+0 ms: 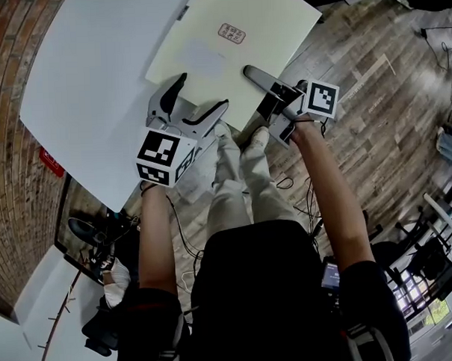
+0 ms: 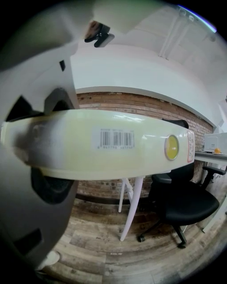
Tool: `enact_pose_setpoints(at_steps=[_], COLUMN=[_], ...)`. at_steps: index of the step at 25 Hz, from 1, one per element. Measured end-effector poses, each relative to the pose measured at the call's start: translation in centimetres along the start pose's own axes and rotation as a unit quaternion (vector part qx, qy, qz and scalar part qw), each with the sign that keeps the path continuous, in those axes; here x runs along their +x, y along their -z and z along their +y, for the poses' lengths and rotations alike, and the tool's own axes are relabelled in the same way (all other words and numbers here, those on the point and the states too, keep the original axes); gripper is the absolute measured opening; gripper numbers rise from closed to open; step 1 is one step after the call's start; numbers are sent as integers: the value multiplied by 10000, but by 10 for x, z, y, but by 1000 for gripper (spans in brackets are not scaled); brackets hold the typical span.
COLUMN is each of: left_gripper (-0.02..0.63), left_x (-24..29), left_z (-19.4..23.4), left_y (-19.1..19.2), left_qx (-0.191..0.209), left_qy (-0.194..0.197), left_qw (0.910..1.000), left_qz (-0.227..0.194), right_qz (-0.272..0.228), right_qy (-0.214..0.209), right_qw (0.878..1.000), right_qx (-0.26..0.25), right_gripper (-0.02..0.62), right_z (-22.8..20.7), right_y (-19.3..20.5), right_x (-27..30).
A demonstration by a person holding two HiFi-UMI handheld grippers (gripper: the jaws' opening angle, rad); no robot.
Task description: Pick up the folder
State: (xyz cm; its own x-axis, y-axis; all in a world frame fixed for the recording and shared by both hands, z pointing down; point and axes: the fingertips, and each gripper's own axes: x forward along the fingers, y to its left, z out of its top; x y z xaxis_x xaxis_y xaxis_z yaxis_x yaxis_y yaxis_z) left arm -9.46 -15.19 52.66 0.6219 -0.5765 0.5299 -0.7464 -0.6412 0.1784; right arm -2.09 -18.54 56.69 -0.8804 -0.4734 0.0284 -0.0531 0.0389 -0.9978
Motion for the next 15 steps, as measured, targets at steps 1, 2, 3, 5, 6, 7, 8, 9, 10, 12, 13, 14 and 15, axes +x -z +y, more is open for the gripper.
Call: enact_pose_setpoints(at_steps=[1, 2, 3, 5, 6, 7, 8, 9, 10, 12, 13, 14, 15], left_gripper=[419, 413, 399, 277, 204, 182, 167, 147, 122, 72, 63, 49, 38], left_x=[-2, -5, -9, -17, -21, -24, -27, -30, -33, -40, -43, -45, -47], left_z=[-1, -3, -4, -3, -1, 0, 0, 0, -1, -4, -6, -9, -12], left_y=[-3, -6, -10, -21, -26, -32, -36, -40, -43, -50, -52, -54, -56], left_qx=[-1, -23, -85, -290, -391, -465, -509, -536, -564, -641, -682, -715, -738], left_qy=[6, -10, -39, -155, -221, -264, -295, -336, -398, -526, -578, -628, -674], left_qw=[10000, 10000, 9999, 9990, 9982, 9974, 9968, 9963, 9957, 9939, 9930, 9923, 9917], left_qz=[-28, -74, -136, -310, -408, -485, -534, -573, -621, -732, -772, -795, -810], right_qz=[-3, -2, 2, 20, 29, 38, 47, 57, 70, 92, 92, 85, 73], right_qy=[19, 47, 81, 152, 189, 233, 288, 347, 396, 425, 423, 435, 473], right_qw=[10000, 9999, 9997, 9989, 9984, 9977, 9968, 9957, 9944, 9920, 9911, 9902, 9890], right_qx=[-70, -151, -242, -440, -536, -635, -742, -857, -977, -1183, -1256, -1323, -1399], right_gripper=[281, 281, 281, 281, 281, 281, 281, 281, 281, 281, 281, 281, 281], right_z=[3, 6, 9, 18, 22, 27, 32, 36, 41, 53, 60, 66, 72], right_y=[0, -1, -2, -6, -8, -10, -12, -13, -15, -16, -17, -18, -19], right_x=[-2, -5, -8, -12, -14, -15, -17, -19, -20, -23, -24, -26, -29])
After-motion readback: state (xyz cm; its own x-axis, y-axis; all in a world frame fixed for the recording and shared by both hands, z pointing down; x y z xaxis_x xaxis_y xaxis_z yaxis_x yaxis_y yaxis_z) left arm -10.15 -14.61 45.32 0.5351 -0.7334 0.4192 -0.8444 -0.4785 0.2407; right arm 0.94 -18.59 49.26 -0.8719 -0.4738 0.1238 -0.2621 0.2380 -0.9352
